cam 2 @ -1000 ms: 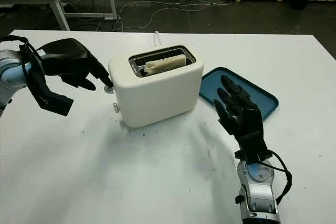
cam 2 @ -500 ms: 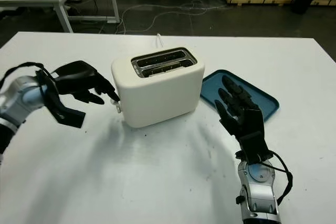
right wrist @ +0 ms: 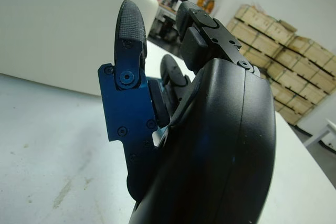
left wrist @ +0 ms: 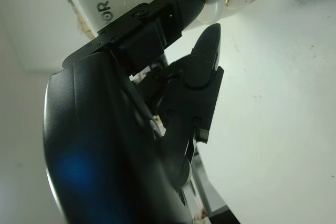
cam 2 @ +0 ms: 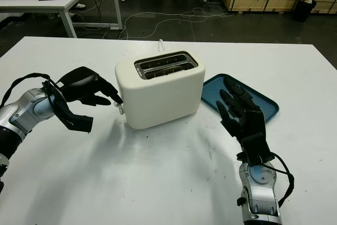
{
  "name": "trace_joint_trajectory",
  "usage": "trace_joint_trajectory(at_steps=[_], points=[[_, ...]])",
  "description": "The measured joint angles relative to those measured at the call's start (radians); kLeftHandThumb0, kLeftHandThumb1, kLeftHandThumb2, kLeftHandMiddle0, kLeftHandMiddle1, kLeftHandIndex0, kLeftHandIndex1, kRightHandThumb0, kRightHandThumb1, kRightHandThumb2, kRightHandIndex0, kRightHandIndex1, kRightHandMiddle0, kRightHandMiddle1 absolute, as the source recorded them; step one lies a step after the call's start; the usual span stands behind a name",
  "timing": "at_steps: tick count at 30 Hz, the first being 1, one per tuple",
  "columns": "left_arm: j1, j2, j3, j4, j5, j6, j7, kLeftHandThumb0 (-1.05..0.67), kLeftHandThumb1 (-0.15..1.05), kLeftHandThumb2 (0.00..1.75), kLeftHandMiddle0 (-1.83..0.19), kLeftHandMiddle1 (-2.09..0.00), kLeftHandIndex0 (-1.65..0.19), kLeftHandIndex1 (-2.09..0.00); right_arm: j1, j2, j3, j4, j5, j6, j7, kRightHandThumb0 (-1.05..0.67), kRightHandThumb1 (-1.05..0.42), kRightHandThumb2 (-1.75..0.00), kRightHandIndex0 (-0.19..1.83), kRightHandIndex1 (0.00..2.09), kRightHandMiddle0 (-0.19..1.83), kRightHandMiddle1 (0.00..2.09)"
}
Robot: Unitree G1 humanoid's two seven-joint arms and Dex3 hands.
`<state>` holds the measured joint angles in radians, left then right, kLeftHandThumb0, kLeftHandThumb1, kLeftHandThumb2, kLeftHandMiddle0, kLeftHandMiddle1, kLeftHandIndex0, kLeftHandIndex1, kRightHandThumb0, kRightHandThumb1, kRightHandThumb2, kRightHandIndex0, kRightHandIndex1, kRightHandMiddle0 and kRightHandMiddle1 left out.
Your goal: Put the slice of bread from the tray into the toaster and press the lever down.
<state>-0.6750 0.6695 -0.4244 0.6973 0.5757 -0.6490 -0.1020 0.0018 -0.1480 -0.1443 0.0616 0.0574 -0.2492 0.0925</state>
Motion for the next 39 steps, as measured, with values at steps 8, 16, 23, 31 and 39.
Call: trace_joint_trajectory(at_steps=[8,16,23,31,39], points=[[-0.014,0.008,-0.019,-0.006,0.000,0.003,-0.004,-0.14,0.89,0.01,-0.93,-0.43,-0.98,0.00,0.000,0.000,0.001,0.001,0.000,0.000,0.000,-0.57,-0.92,-0.30,0.50,0.00,0.50,0.00],[-0.030,-0.131,-0.017,0.069,-0.028,0.173,0.133,-0.17,0.92,0.12,-0.78,-0.76,-0.90,0.00,0.006,0.000,-0.001,0.003,0.000,0.000,0.000,-0.58,-0.92,-0.30,0.48,0.00,0.49,0.00],[-0.030,-0.160,-0.017,0.104,-0.044,0.206,0.174,-0.15,0.92,0.17,-0.73,-0.87,-0.86,0.00,0.006,-0.002,-0.002,0.004,0.000,0.000,0.000,-0.54,-0.92,-0.30,0.49,0.00,0.49,0.00],[-0.029,-0.163,-0.017,0.111,-0.044,0.209,0.190,-0.16,0.92,0.15,-0.69,-1.05,-0.88,-0.01,0.007,-0.002,-0.001,0.004,0.000,0.000,0.002,-0.58,-0.92,-0.30,0.49,0.00,0.49,0.00],[0.010,-0.160,-0.017,0.017,-0.044,0.265,0.200,-0.16,0.92,0.16,-0.64,-1.40,-0.87,-0.01,0.010,-0.002,-0.001,0.003,0.000,0.000,0.002,-0.58,-0.92,-0.30,0.49,0.00,0.49,0.00]])
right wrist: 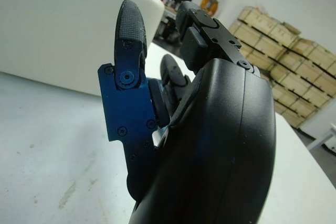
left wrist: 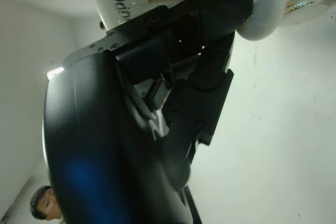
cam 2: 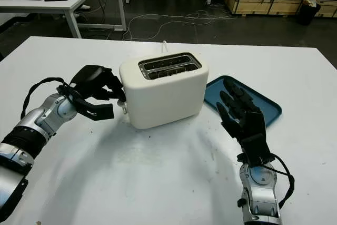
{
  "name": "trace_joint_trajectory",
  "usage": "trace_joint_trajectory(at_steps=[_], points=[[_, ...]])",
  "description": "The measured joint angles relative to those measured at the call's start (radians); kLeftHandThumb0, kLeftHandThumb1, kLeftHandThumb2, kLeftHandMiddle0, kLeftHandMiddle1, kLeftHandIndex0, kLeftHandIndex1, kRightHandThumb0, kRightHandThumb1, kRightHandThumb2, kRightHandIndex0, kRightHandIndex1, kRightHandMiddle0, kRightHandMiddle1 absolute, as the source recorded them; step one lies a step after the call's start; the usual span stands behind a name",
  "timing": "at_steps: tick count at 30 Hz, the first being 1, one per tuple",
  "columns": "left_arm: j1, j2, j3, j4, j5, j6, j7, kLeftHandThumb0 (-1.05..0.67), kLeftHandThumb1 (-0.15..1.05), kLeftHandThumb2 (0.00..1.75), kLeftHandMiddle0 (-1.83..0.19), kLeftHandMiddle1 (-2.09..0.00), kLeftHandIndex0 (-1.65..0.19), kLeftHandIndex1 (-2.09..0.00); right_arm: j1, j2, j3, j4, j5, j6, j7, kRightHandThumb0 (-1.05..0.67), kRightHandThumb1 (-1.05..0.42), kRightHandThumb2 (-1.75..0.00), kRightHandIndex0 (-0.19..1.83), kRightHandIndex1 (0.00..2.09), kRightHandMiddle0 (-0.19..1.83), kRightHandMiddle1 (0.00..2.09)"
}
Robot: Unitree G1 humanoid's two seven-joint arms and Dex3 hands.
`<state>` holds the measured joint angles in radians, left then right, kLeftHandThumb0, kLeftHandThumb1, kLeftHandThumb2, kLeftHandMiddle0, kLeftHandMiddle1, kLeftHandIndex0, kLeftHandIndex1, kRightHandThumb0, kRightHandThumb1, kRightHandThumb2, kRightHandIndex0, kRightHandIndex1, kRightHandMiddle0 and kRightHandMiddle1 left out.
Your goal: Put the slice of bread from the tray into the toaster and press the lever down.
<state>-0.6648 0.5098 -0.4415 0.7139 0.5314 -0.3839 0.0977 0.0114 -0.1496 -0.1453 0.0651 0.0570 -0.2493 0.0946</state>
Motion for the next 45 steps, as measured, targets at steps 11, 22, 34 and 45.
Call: trace_joint_trajectory(at_steps=[11,22,34,45], points=[[0.026,-0.064,0.001,0.071,-0.066,0.086,0.158,-0.17,0.92,0.28,-0.52,-1.12,-0.81,0.00,0.003,0.000,-0.002,0.000,0.000,0.000,0.006,-0.54,-0.92,-0.29,0.49,0.00,0.49,0.00],[0.027,-0.068,0.001,0.085,-0.086,0.075,0.168,-0.12,0.92,0.18,-0.59,-1.11,-0.86,-0.02,0.003,0.000,-0.002,0.000,0.000,0.000,0.009,-0.57,-0.92,-0.30,0.48,0.00,0.48,0.00],[0.178,0.046,0.015,-0.225,-0.086,0.093,0.169,-0.15,0.92,0.11,-0.67,-1.31,-0.95,-0.03,0.003,0.000,-0.001,0.000,0.000,0.000,0.016,-0.58,-0.92,-0.30,0.49,0.00,0.49,0.00],[0.437,0.172,0.243,-0.597,-0.108,0.000,0.020,-0.19,0.80,0.00,-0.73,-1.20,-1.05,-0.05,-0.006,-0.003,-0.001,0.000,0.009,0.013,0.045,-0.55,-0.92,-0.30,0.47,0.00,0.49,0.00]])
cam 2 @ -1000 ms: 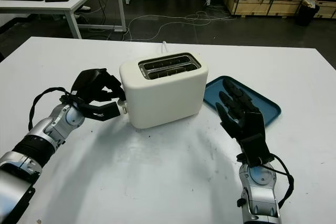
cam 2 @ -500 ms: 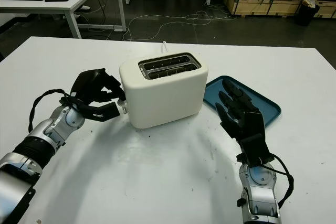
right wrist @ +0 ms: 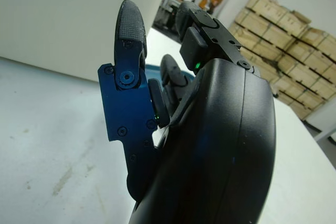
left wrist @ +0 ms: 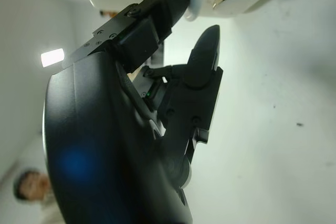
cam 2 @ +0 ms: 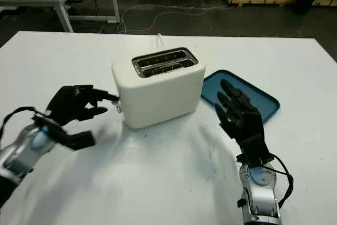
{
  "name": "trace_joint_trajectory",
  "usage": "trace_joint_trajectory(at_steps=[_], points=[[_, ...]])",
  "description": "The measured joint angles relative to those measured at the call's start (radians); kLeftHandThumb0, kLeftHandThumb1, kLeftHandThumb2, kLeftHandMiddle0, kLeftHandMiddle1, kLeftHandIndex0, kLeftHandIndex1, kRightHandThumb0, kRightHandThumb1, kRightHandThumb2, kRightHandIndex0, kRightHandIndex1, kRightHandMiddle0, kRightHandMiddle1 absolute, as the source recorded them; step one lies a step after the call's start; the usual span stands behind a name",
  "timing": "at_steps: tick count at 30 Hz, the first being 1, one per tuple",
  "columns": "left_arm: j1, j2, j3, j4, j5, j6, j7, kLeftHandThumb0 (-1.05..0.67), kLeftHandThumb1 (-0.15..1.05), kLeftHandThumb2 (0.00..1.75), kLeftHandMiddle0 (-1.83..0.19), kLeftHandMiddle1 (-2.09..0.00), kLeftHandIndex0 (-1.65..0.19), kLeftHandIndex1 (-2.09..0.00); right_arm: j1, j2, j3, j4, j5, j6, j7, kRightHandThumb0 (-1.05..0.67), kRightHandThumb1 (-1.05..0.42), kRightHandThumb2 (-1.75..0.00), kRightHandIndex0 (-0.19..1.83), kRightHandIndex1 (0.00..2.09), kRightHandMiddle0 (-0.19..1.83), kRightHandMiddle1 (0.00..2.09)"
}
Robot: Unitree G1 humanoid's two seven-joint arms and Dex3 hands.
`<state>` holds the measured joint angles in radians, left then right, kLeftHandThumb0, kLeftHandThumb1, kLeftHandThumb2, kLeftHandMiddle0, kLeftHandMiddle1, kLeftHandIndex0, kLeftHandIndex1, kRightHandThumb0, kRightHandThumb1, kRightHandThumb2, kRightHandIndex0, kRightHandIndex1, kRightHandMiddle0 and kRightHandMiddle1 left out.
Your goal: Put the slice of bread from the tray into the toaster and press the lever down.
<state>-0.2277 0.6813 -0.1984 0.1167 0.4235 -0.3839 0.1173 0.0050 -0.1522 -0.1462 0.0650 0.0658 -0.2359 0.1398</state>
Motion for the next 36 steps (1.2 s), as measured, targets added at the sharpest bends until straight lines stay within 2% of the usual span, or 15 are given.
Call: trace_joint_trajectory(at_steps=[5,7,13,17,19,22,26,28,33,36], points=[[0.032,-0.062,0.146,-0.113,-0.107,0.061,-0.027,-0.28,0.85,0.01,-0.59,-0.97,-0.87,0.00,-0.034,-0.034,-0.008,0.003,0.013,0.005,0.039,-0.51,-0.92,-0.30,0.47,0.00,0.48,0.00],[0.041,-0.092,0.185,-0.142,-0.133,0.104,-0.046,-0.31,0.86,0.00,-0.60,-0.88,-0.84,0.00,-0.053,-0.057,-0.019,0.006,0.020,0.004,0.059,-0.49,-0.92,-0.31,0.47,0.00,0.48,0.00],[0.045,-0.099,0.276,-0.189,-0.140,0.180,-0.090,-0.42,0.87,0.00,-0.68,-0.82,-0.91,-0.04,-0.111,-0.133,-0.057,0.020,0.098,0.005,0.163,-0.51,-0.92,-0.31,0.47,0.00,0.47,0.00],[0.041,-0.062,0.310,-0.204,-0.106,0.195,-0.123,-0.47,0.87,0.00,-0.74,-0.85,-1.00,-0.08,-0.175,-0.197,-0.092,0.048,0.152,0.020,0.222,-0.47,-0.92,-0.16,0.50,0.01,0.48,0.01],[0.035,-0.022,0.321,-0.204,-0.082,0.195,-0.150,-0.46,0.84,0.00,-0.77,-0.84,-1.03,-0.08,-0.219,-0.240,-0.109,0.061,0.159,0.054,0.238,-0.44,-0.92,-0.10,0.55,0.03,0.51,0.02],[0.005,0.044,0.331,-0.192,-0.076,0.193,-0.218,-0.45,0.84,0.00,-0.81,-0.80,-1.06,-0.08,-0.284,-0.305,-0.120,0.099,0.133,0.072,0.238,-0.42,-0.89,-0.02,0.74,0.07,0.65,0.05],[-0.065,0.140,0.324,-0.117,-0.068,0.164,-0.314,-0.44,0.83,0.00,-0.89,-0.68,-1.08,-0.05,-0.369,-0.425,-0.099,0.176,0.006,0.061,0.235,-0.43,-0.84,0.00,0.90,0.06,0.77,0.05],[-0.111,0.179,0.301,-0.073,-0.048,0.141,-0.359,-0.43,0.81,0.00,-0.91,-0.65,-1.09,-0.05,-0.409,-0.471,-0.075,0.212,-0.049,0.058,0.238,-0.42,-0.83,0.00,0.91,0.05,0.78,0.04],[-0.229,0.198,0.241,-0.002,-0.010,0.080,-0.408,-0.39,0.76,0.00,-0.98,-0.60,-1.13,-0.05,-0.490,-0.520,-0.013,0.273,-0.130,0.030,0.254,-0.41,-0.81,0.00,0.91,0.03,0.80,0.03],[-0.287,0.196,0.209,0.020,0.010,0.078,-0.426,-0.35,0.73,0.00,-1.01,-0.58,-1.15,-0.05,-0.527,-0.542,0.023,0.313,-0.172,0.002,0.264,-0.45,-0.81,-0.01,0.90,0.01,0.79,0.01]])
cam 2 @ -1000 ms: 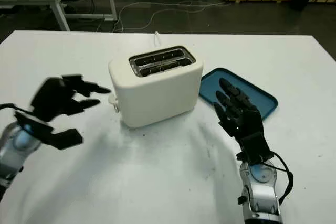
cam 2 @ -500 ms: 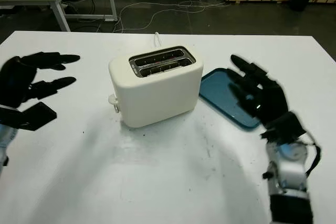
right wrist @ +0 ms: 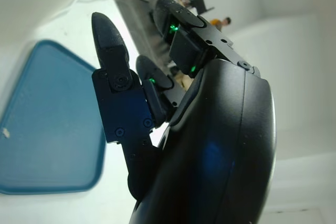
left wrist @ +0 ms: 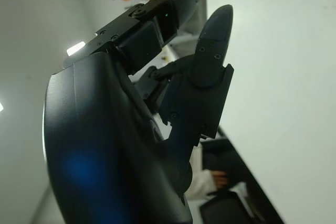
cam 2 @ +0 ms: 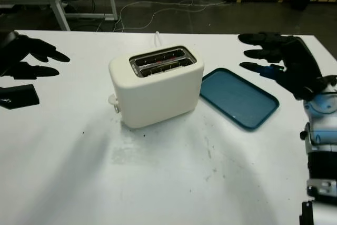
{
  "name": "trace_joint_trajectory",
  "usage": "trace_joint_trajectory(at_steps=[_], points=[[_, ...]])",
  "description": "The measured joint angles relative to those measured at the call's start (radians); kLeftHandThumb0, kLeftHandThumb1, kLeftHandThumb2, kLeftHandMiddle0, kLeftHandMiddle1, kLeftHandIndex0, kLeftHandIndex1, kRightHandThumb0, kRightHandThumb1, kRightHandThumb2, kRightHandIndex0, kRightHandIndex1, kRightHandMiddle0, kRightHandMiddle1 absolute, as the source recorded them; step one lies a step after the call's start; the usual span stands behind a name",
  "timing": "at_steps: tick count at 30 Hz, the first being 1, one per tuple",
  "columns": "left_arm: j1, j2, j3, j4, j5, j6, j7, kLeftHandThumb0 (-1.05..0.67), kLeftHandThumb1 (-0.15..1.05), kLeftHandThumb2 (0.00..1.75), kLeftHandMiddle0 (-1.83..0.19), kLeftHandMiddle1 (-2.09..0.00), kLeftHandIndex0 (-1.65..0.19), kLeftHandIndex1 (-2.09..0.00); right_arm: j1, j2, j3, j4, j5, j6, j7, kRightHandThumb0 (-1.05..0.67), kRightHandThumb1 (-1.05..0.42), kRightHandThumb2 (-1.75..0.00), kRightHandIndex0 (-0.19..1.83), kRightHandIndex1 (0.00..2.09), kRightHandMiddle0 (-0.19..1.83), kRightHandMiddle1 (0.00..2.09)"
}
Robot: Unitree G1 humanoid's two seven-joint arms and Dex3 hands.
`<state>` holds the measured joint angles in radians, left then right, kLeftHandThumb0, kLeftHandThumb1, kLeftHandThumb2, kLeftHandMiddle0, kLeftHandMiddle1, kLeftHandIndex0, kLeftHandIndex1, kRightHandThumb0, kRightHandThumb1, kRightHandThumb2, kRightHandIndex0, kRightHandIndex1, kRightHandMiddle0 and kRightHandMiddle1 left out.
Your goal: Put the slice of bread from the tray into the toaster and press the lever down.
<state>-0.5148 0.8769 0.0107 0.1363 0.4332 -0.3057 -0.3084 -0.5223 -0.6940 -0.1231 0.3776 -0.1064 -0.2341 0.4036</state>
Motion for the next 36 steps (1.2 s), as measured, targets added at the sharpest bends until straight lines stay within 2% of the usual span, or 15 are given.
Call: trace_joint_trajectory(at_steps=[6,16,32,36], points=[[-0.073,-0.020,-0.037,0.021,0.066,-0.002,0.017,-0.29,0.68,0.00,-1.09,-0.51,-1.19,-0.04,-0.043,-0.043,0.059,0.007,-0.073,0.000,0.031,-0.42,-0.83,0.00,0.85,0.00,0.76,0.00],[-0.081,-0.059,-0.060,0.021,0.073,-0.002,0.028,-0.19,0.66,0.00,-1.11,-0.50,-1.22,-0.04,-0.064,-0.045,0.091,-0.040,-0.114,0.000,0.033,-0.35,-0.82,0.00,0.85,0.01,0.77,0.00],[0.024,-0.112,-0.049,-0.015,0.067,0.016,0.088,-0.16,0.69,0.00,-1.05,-0.57,-1.20,-0.01,-0.053,-0.050,0.080,-0.099,-0.141,0.037,0.022,-0.47,-0.86,-0.01,0.84,0.01,0.77,0.00],[0.036,-0.119,-0.037,-0.017,0.066,0.022,0.094,-0.14,0.69,0.00,-1.03,-0.57,-1.19,-0.01,-0.039,-0.050,0.078,-0.098,-0.141,0.018,0.004,-0.41,-0.84,0.00,0.86,0.01,0.78,0.00]])
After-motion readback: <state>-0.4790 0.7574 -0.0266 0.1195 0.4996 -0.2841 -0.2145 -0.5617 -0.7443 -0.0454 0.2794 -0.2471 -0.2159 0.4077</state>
